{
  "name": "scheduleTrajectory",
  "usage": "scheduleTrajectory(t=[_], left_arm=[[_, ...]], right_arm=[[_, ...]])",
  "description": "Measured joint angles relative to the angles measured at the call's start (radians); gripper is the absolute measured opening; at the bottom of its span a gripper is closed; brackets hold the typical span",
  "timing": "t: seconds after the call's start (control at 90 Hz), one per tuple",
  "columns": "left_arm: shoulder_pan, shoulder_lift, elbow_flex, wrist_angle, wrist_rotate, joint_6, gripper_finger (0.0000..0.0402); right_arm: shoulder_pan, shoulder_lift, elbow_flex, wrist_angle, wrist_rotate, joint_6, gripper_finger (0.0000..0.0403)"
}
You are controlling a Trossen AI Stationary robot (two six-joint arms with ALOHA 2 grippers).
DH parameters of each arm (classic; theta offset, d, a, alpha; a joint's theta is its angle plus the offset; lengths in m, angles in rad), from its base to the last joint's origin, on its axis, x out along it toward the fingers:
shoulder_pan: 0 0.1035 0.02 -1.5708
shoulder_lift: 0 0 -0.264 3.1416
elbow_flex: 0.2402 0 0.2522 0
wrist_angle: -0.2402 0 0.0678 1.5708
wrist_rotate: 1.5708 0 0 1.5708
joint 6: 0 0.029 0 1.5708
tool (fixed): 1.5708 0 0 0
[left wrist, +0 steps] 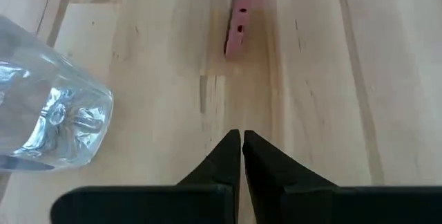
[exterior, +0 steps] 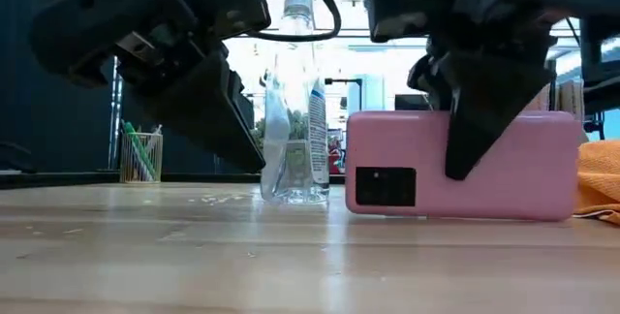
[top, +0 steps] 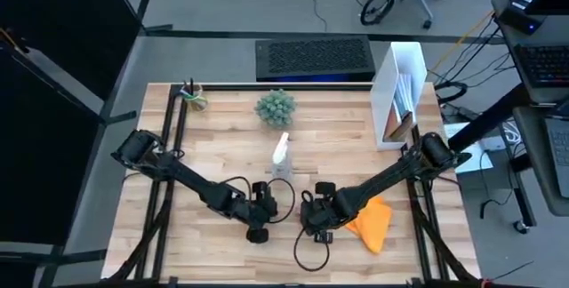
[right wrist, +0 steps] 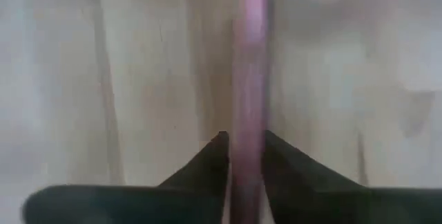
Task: Apply microfiber cloth
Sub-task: Wipe the back and front of the cellphone with the yellow microfiber cloth
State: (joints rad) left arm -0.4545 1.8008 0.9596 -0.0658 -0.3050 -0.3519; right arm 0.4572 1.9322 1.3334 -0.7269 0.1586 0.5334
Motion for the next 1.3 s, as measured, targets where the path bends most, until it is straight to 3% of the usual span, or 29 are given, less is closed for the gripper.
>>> scheduleTrajectory(t=[0.256,0.456,0.656,0.833,1.033,1.3], left_arm=[[0.000,-0.001,0.001,0.000,0.000,-0.001,0.0006],[0.000,-0.001,0.002,0.001,0.000,-0.006,0.0006],[-0.004,-0.001,0.002,0.049,0.013,-0.009,0.0006],[0.000,-0.001,0.002,0.223,0.094,0.021,0.0006],[0.039,0.057,0.010,0.375,0.164,0.130,0.0006],[0.105,0.212,0.096,0.373,0.219,0.157,0.0006]], right_arm=[[0.000,-0.007,0.000,0.003,-0.022,0.013,0.0187],[0.000,-0.009,0.001,0.002,-0.132,0.088,0.0226],[0.046,-0.064,0.001,-0.121,-0.127,0.120,0.0230],[0.116,-0.176,-0.037,-0.284,0.041,0.202,0.0221],[0.156,-0.340,-0.272,-0.251,0.053,0.399,0.0213],[0.266,-0.515,-0.540,-0.139,0.059,0.738,0.0212]])
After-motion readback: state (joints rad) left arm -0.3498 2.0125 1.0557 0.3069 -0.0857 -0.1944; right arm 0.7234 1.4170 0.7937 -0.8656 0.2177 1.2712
